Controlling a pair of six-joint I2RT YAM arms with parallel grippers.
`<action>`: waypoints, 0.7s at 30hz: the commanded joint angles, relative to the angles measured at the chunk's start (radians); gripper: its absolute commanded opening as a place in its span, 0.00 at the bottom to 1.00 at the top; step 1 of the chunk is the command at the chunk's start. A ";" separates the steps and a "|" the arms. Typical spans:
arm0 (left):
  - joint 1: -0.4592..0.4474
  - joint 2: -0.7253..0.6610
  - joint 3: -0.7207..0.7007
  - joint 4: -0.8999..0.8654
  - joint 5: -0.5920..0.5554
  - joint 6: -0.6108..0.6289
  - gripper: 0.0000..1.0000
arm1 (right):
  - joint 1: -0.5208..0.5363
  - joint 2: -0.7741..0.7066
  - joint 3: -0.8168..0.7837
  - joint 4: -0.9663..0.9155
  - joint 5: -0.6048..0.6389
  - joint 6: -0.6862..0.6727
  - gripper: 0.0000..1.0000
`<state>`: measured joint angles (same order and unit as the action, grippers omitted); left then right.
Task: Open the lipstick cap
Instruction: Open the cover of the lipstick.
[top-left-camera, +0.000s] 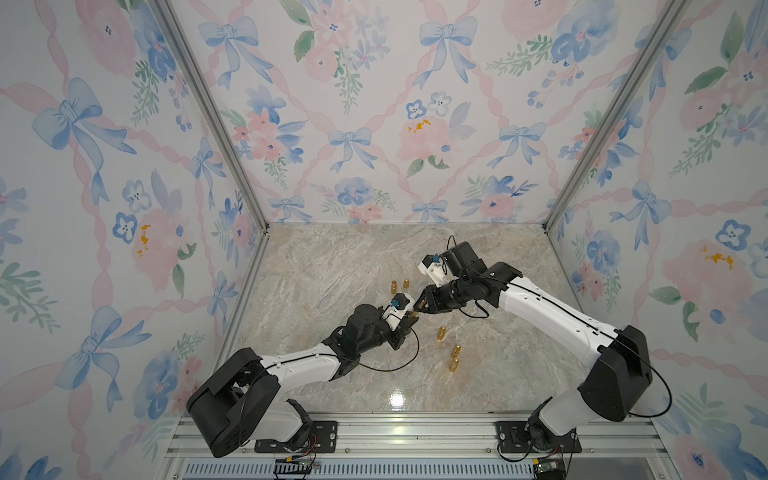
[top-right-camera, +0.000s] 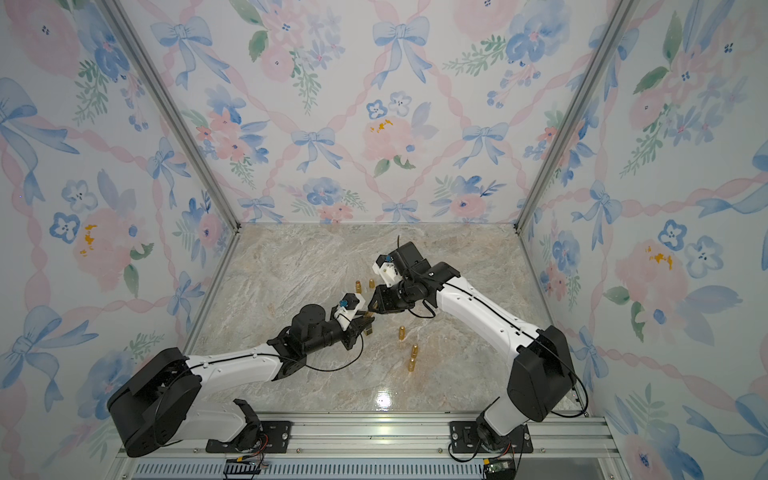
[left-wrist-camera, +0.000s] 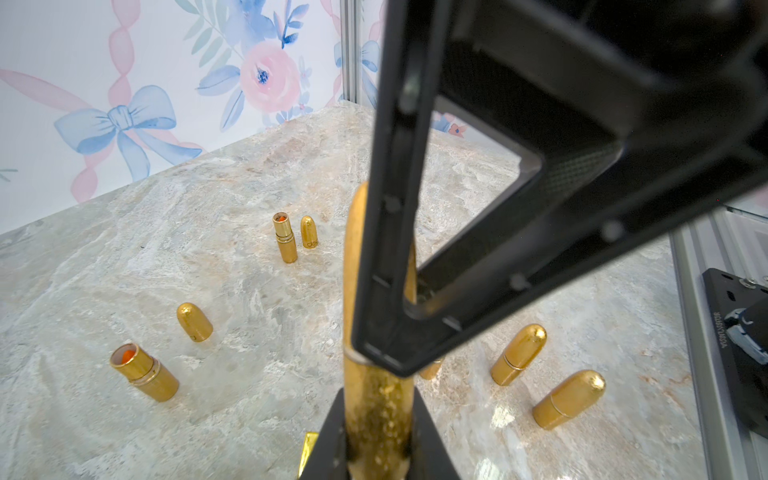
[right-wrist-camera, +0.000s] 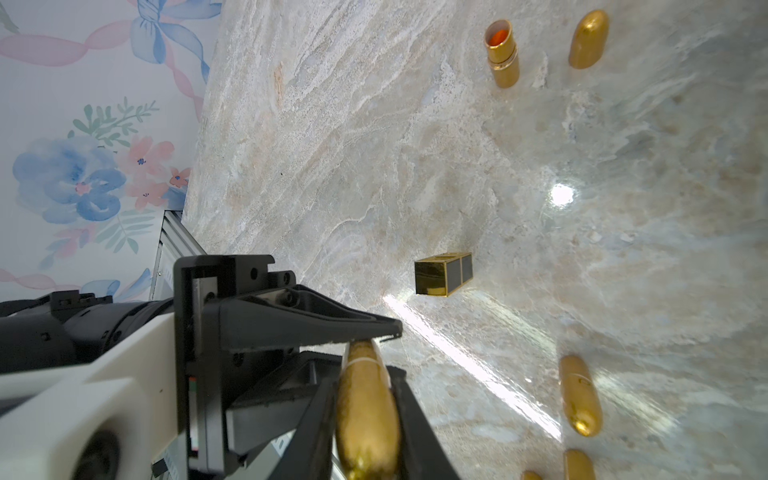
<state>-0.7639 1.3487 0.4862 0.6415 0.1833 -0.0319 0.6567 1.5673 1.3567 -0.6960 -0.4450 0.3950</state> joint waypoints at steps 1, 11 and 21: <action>0.007 -0.021 -0.014 0.020 -0.007 -0.017 0.00 | 0.011 0.011 0.036 -0.031 0.032 -0.026 0.28; 0.007 -0.010 -0.012 0.016 0.016 -0.017 0.00 | 0.012 0.032 0.040 -0.022 0.051 -0.033 0.26; 0.008 -0.005 -0.027 0.012 -0.062 -0.029 0.00 | 0.001 0.017 0.039 -0.009 0.063 -0.037 0.18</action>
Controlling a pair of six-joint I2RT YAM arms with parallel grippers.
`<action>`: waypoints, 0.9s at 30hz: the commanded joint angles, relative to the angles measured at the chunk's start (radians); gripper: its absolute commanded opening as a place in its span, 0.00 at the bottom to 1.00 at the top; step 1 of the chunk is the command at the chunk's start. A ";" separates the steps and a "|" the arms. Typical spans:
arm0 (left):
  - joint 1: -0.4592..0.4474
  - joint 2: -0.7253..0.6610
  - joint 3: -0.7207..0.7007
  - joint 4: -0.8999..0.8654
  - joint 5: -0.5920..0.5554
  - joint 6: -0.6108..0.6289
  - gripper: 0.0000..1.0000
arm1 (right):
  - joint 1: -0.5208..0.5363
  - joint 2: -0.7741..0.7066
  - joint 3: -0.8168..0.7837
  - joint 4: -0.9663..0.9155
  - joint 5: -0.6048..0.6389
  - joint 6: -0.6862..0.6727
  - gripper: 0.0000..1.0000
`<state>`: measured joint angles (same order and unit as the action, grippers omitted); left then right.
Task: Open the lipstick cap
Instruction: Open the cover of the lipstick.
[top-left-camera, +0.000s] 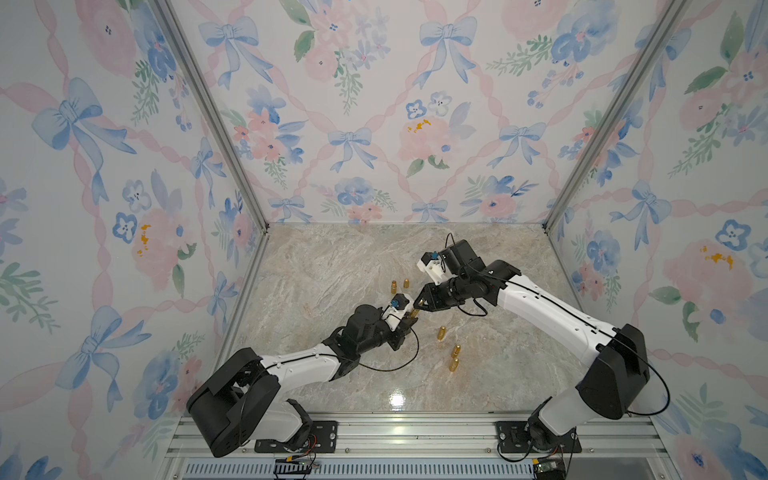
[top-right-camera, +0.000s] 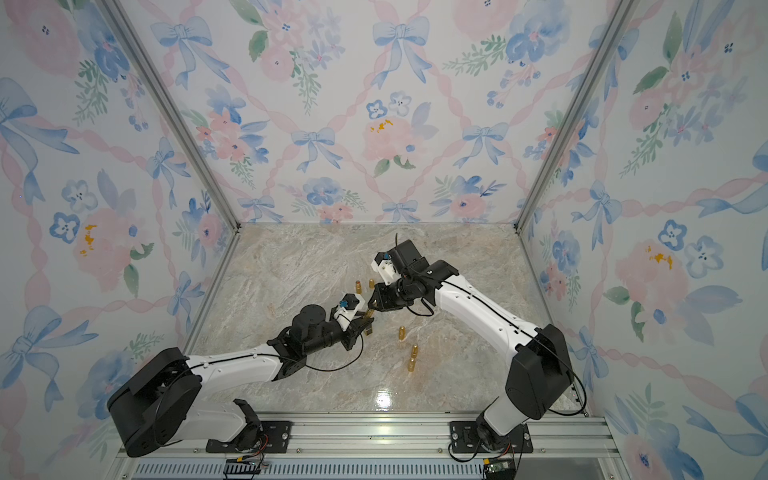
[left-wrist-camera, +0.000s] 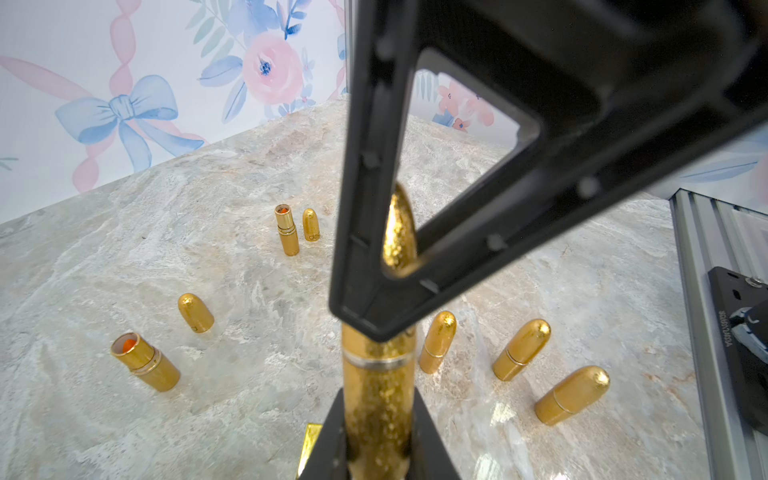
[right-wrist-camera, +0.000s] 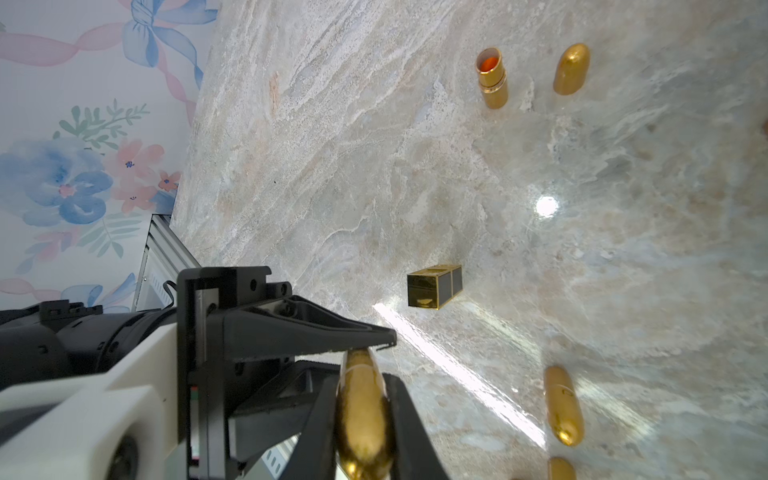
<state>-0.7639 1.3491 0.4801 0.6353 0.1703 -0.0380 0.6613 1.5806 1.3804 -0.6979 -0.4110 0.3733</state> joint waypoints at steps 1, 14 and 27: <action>0.009 -0.005 -0.025 0.018 -0.058 -0.026 0.00 | -0.008 0.000 0.018 -0.006 0.029 -0.013 0.18; 0.015 0.013 -0.038 0.001 -0.040 -0.034 0.00 | -0.061 -0.045 0.068 -0.023 0.008 0.012 0.18; 0.043 -0.034 -0.045 -0.021 -0.020 -0.028 0.00 | -0.089 -0.074 0.103 -0.048 0.002 0.003 0.18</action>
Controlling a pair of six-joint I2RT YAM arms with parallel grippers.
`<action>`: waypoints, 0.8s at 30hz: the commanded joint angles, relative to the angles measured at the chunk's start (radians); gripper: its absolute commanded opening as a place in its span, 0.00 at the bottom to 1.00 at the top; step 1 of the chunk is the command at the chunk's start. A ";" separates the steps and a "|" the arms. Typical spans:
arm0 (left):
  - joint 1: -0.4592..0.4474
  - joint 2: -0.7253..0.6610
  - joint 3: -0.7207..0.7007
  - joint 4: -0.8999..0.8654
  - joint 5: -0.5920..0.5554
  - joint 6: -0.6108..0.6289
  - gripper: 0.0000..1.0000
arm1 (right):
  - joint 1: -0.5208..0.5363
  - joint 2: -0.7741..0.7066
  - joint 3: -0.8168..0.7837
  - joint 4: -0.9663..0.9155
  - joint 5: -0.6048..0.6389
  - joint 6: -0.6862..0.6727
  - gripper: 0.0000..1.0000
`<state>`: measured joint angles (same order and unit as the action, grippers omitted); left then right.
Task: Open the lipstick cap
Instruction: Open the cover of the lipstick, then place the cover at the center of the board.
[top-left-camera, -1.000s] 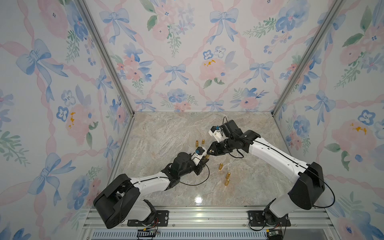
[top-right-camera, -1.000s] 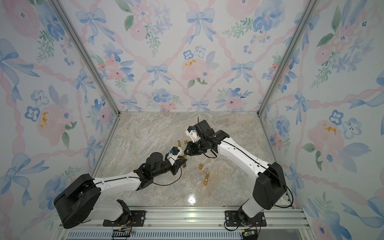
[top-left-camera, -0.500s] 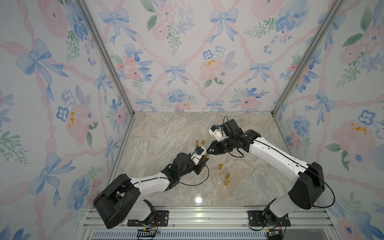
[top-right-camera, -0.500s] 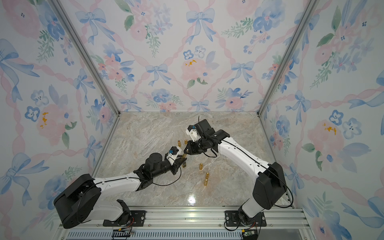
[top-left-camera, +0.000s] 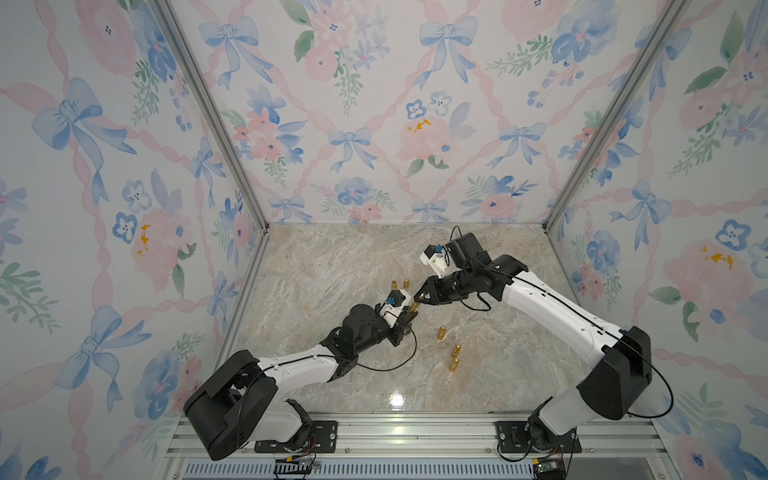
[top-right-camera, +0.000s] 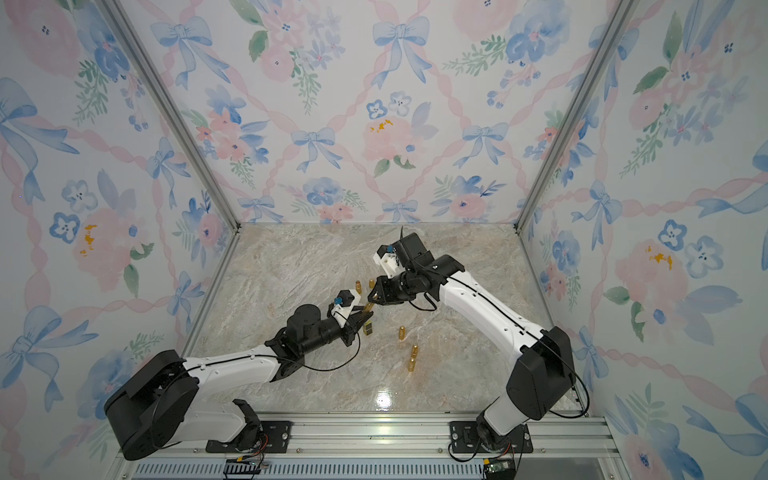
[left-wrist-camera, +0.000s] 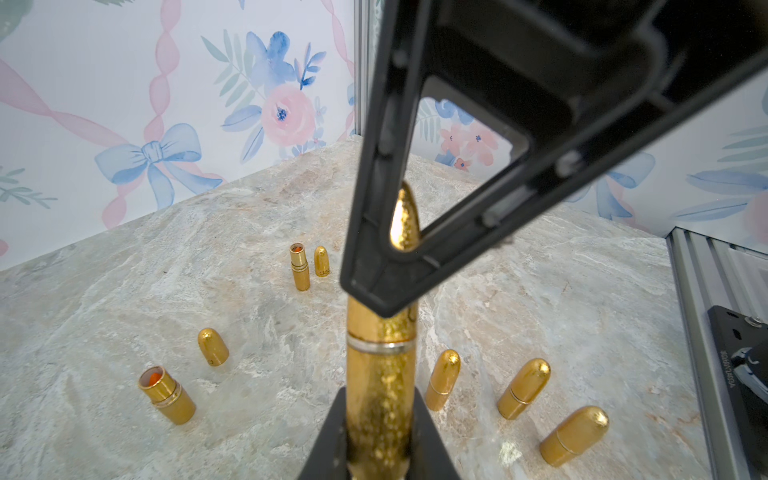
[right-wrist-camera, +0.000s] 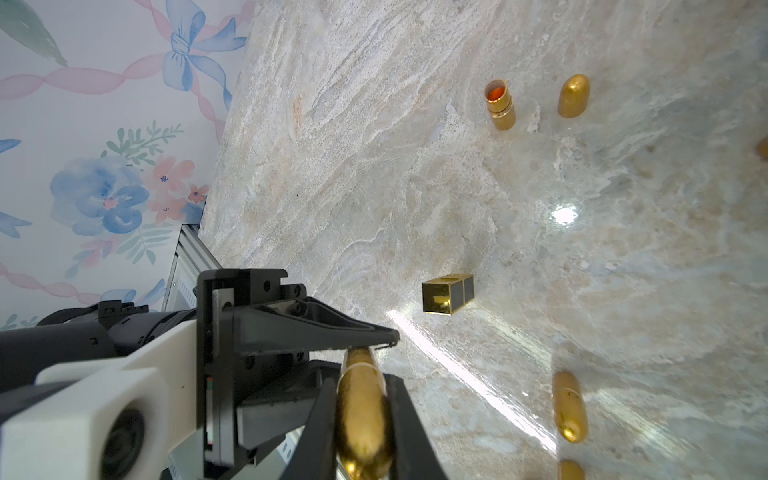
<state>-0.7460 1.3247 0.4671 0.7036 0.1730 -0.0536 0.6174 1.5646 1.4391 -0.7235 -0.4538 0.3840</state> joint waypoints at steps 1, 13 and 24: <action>0.027 -0.013 -0.031 -0.092 -0.021 -0.009 0.00 | -0.047 -0.060 0.047 -0.022 0.041 -0.009 0.18; 0.055 -0.106 -0.057 -0.099 -0.098 -0.030 0.00 | -0.044 -0.025 0.046 -0.004 0.124 -0.021 0.19; 0.107 -0.175 -0.114 -0.098 -0.207 -0.056 0.00 | 0.048 0.243 0.140 0.040 0.379 -0.025 0.19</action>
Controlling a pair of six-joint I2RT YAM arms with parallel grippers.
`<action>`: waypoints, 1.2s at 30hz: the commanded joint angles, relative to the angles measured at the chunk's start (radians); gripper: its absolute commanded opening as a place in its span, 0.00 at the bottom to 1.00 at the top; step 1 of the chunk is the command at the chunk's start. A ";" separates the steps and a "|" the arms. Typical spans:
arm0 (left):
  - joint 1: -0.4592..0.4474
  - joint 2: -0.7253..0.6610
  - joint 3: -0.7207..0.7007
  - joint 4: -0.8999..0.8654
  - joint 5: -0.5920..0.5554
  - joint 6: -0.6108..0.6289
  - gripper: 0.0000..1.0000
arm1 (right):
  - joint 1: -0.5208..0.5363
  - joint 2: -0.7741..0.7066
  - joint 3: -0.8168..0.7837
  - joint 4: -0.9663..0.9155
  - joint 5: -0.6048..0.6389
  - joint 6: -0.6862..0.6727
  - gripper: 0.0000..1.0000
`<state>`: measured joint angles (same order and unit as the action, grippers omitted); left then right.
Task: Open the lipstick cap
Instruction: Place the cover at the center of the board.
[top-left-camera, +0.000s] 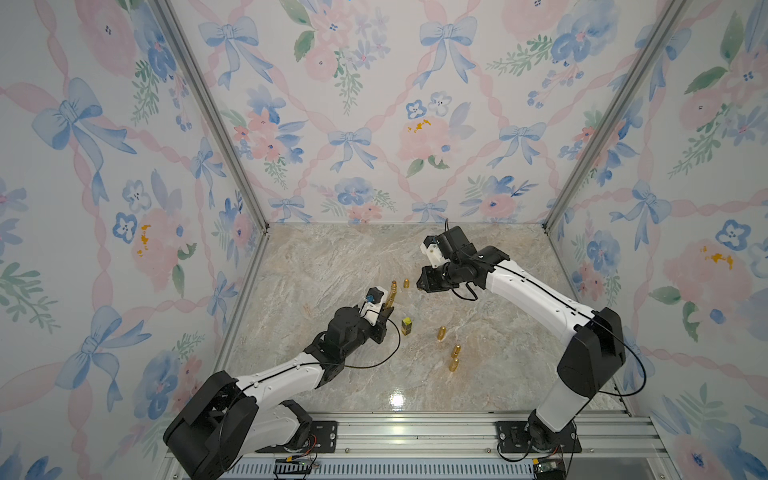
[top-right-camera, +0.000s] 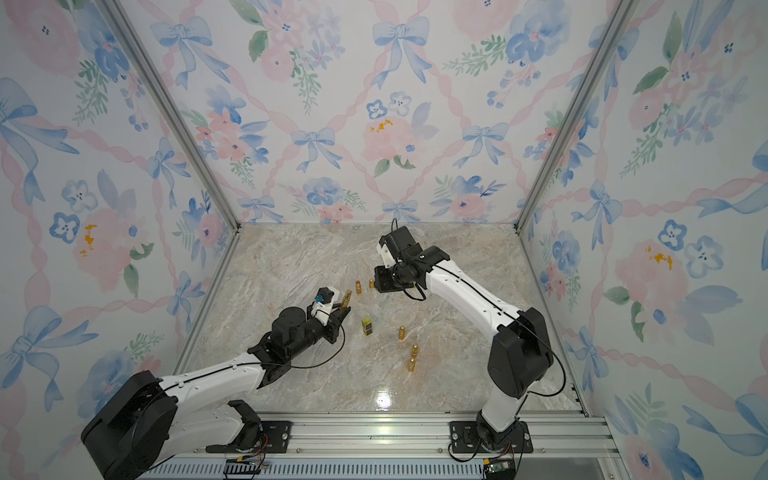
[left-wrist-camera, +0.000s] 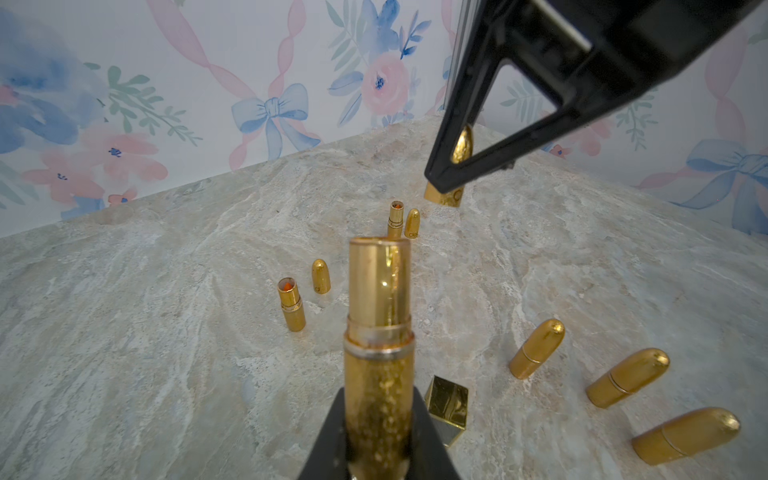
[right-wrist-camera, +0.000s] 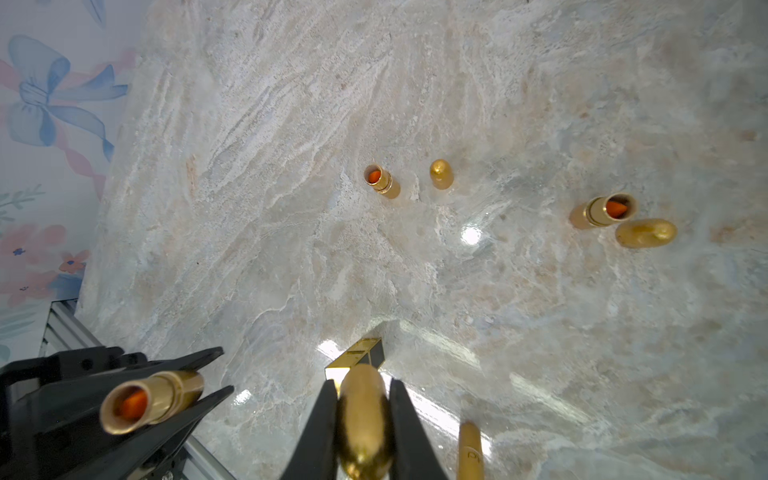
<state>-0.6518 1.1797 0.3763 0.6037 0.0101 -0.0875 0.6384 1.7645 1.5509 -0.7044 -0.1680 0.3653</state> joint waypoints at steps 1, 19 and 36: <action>0.018 -0.037 -0.029 0.003 -0.047 -0.024 0.00 | 0.038 0.066 0.036 0.032 0.127 -0.002 0.19; 0.079 -0.068 -0.086 0.038 -0.090 -0.037 0.00 | 0.135 0.368 0.160 0.130 0.313 0.008 0.19; 0.094 -0.091 -0.103 0.048 -0.084 -0.043 0.00 | 0.161 0.461 0.192 0.141 0.342 0.000 0.19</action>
<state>-0.5671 1.1069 0.2821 0.6312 -0.0711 -0.1135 0.7868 2.1906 1.7199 -0.5663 0.1589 0.3656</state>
